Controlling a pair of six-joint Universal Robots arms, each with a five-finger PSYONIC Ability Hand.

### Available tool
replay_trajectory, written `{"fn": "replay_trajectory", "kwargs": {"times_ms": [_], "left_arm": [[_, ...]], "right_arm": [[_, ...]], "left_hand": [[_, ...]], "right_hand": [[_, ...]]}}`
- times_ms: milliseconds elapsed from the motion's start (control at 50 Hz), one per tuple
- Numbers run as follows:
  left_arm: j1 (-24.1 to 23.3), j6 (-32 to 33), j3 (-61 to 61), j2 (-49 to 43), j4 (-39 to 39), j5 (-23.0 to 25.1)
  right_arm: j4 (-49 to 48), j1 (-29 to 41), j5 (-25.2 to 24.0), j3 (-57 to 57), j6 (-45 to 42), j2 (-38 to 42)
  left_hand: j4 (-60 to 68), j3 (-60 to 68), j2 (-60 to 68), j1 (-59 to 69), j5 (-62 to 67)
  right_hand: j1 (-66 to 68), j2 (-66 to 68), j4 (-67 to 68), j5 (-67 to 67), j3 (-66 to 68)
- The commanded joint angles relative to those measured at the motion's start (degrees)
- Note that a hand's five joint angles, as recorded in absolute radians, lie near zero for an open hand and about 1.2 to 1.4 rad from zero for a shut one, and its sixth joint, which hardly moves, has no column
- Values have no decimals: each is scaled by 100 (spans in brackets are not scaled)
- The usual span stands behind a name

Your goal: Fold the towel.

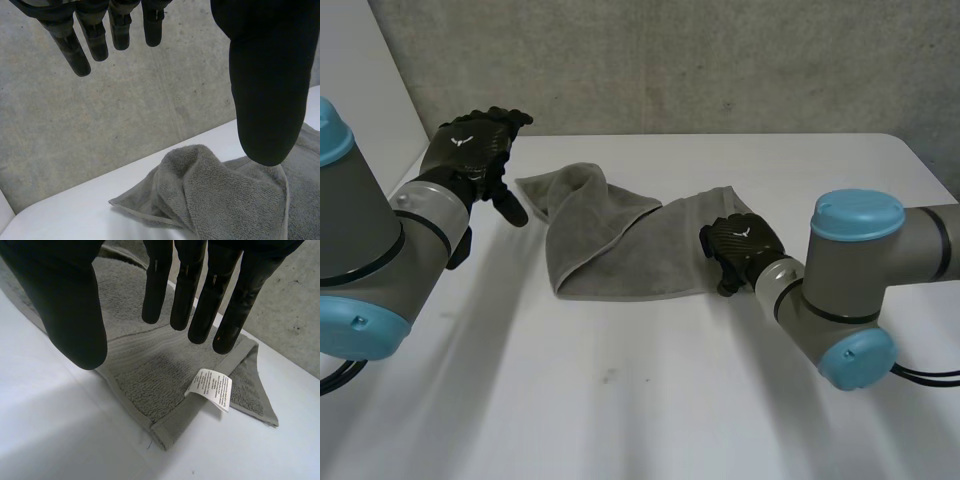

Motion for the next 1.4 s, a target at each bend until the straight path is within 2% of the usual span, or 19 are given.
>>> {"fn": "replay_trajectory", "kwargs": {"times_ms": [20,640,760,1120,1140,1160,1200,1280,1340,1380,1400], "left_arm": [[-5,-1,-12,0,19,0],[4,8,-12,-88,28,0],[4,8,-21,-88,19,0],[4,8,-21,-70,19,0],[4,8,-30,-70,19,0],[4,8,-30,-70,19,0],[-5,8,-30,-79,19,0],[-5,8,-38,-88,19,0],[-5,8,-38,-149,28,0],[-5,16,-47,-307,19,9],[-5,17,-47,-307,19,9]], "right_arm": [[-79,-5,16,-322,-5,488],[-141,-14,51,-894,-40,1095],[-219,-14,60,-1008,-5,1130],[-378,-23,113,-1280,-14,1227],[-378,-23,113,-1306,-14,1253],[-378,-23,104,-1333,-14,1297],[-378,-23,104,-1359,-23,1323],[-343,-32,148,-1368,-32,1218],[-220,-40,139,-1105,-102,735],[-132,-40,104,-493,-198,-8],[-132,-40,104,-489,-199,-12]], "left_hand": [[128,115,116,103,-76],[112,98,99,86,-93],[112,98,99,86,-93],[112,98,99,86,-93],[112,98,99,86,-93],[112,98,99,86,-93],[95,82,82,69,-110],[95,81,82,69,-110],[112,98,99,86,-93],[161,148,149,136,-43],[162,149,149,136,-42]], "right_hand": [[1298,702,718,900,710],[1466,870,886,1069,878],[2608,2012,2028,2211,2020],[2627,2030,2046,2229,2039],[2793,2197,2213,2396,2206],[3927,3331,3347,3530,3340],[4482,3886,3902,4085,3895],[4488,3891,3907,4090,3900],[4488,3891,3907,4090,3900],[4488,3891,3907,4090,3900],[4488,3891,3907,4090,3900]]}}
